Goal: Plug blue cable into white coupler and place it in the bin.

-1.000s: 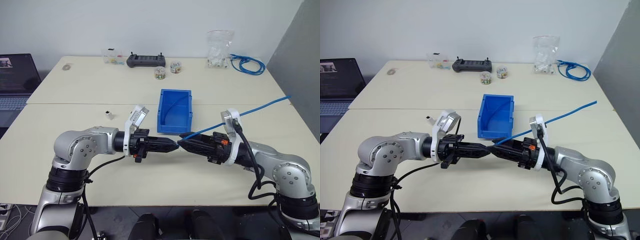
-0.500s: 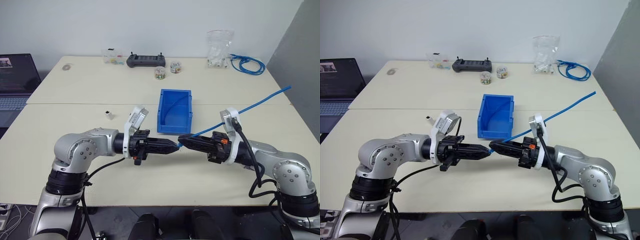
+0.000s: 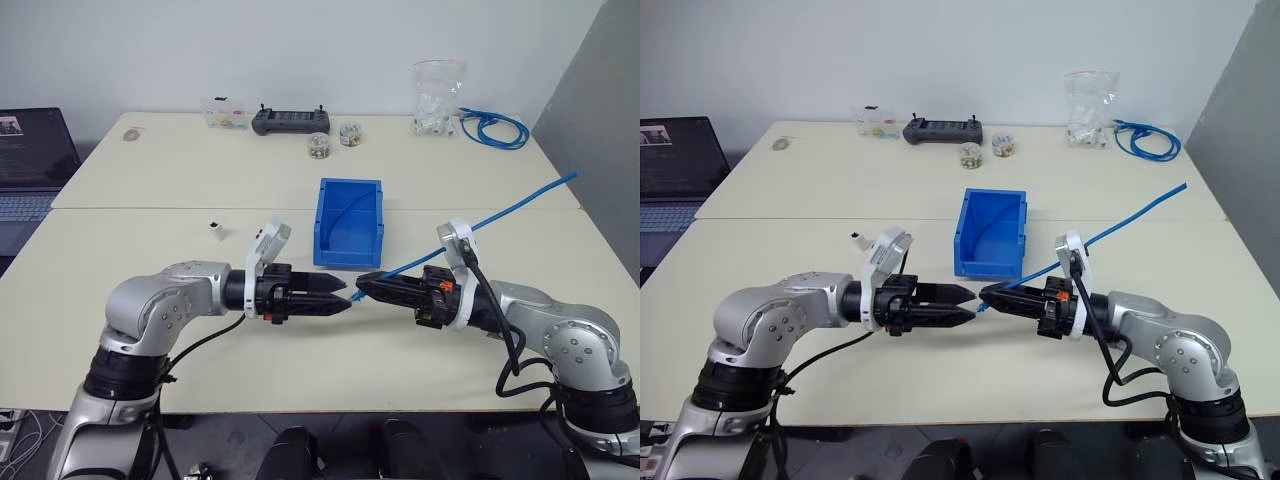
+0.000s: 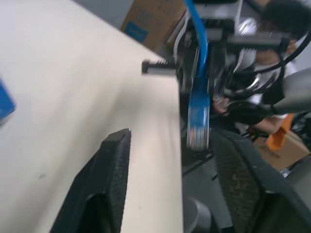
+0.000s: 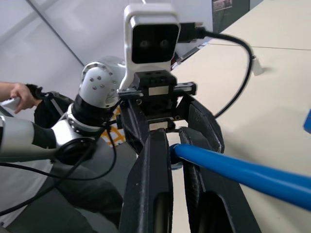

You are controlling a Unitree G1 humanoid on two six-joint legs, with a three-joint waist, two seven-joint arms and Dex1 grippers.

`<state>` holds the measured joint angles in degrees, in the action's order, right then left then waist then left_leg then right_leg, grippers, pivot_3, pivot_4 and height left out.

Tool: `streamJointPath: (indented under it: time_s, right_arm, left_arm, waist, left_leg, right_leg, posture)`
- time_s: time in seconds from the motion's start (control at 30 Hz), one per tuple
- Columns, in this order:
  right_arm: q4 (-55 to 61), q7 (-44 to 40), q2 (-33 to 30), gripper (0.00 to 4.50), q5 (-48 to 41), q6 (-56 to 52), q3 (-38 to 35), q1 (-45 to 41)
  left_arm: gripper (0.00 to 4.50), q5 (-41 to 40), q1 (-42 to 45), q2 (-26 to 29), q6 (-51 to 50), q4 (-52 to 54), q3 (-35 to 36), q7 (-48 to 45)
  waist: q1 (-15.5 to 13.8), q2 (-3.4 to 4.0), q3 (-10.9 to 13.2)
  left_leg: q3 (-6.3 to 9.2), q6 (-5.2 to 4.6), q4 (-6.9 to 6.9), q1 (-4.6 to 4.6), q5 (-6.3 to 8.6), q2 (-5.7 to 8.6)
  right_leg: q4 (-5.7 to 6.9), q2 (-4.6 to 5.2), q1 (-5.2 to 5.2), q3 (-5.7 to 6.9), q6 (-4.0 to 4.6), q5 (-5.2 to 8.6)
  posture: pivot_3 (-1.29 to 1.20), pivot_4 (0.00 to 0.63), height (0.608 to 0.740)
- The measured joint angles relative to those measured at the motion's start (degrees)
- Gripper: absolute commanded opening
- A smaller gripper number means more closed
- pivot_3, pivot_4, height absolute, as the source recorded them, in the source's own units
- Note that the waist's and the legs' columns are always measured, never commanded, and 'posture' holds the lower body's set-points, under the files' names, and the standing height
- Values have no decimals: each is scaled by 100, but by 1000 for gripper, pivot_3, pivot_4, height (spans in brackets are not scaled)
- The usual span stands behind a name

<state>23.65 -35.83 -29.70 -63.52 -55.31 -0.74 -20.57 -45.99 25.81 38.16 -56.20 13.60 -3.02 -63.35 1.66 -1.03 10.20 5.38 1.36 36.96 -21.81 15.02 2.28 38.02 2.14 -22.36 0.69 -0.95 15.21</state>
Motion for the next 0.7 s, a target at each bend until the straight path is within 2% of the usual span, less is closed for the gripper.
streamJointPath:
  time_s: [0.13, 0.2, 0.47, 0.57, 0.7]
  right_arm:
    - [-374, -99, -26, 32, 436, 243, 4, -37]
    - [-561, -133, -50, 27, 719, 389, 6, -43]
    - [-588, -146, 112, 26, 1080, 580, 71, 26]
    - [-572, -154, 193, 26, 1180, 604, 190, 93]
    - [-556, -154, 295, 26, 1296, 616, 239, 84]
  left_arm:
    - [4175, 361, -431, 242, 439, 208, -9, 45]
    - [4500, 830, -764, 231, 959, 239, 28, 397]
    - [4500, 2328, -1776, -238, 2317, -556, 743, 2438]
    - [4500, 2684, -1785, -367, 2566, -1032, 1081, 3103]
    - [4500, 2761, -1515, -396, 2507, -1463, 1248, 3379]
  waist:
    - [-12, 0, 1]
    - [-18, 2, 2]
    - [-38, 1, 4]
    - [-53, 1, 4]
    - [-74, 0, 4]
  left_leg:
    - [-1, 0, -2, 0, 0, 0]
    - [-4, 0, -2, 0, 0, 0]
    - [-2, -1, -3, -10, 1, -3]
    - [-2, -1, -3, -10, 1, -2]
    - [-2, -1, -2, -12, 1, 0]
  right_leg:
    - [-3, 1, -1, -1, 2, -1]
    - [-4, 2, -2, -5, 5, -3]
    - [-1, 3, -14, -3, 8, -4]
    - [-2, 4, -14, -3, 9, -5]
    - [-1, 4, -15, 1, 10, -6]
  posture:
    - [0, 150, 740]
    - [0, 150, 740]
    - [0, 150, 740]
    - [0, 150, 740]
    - [0, 150, 740]
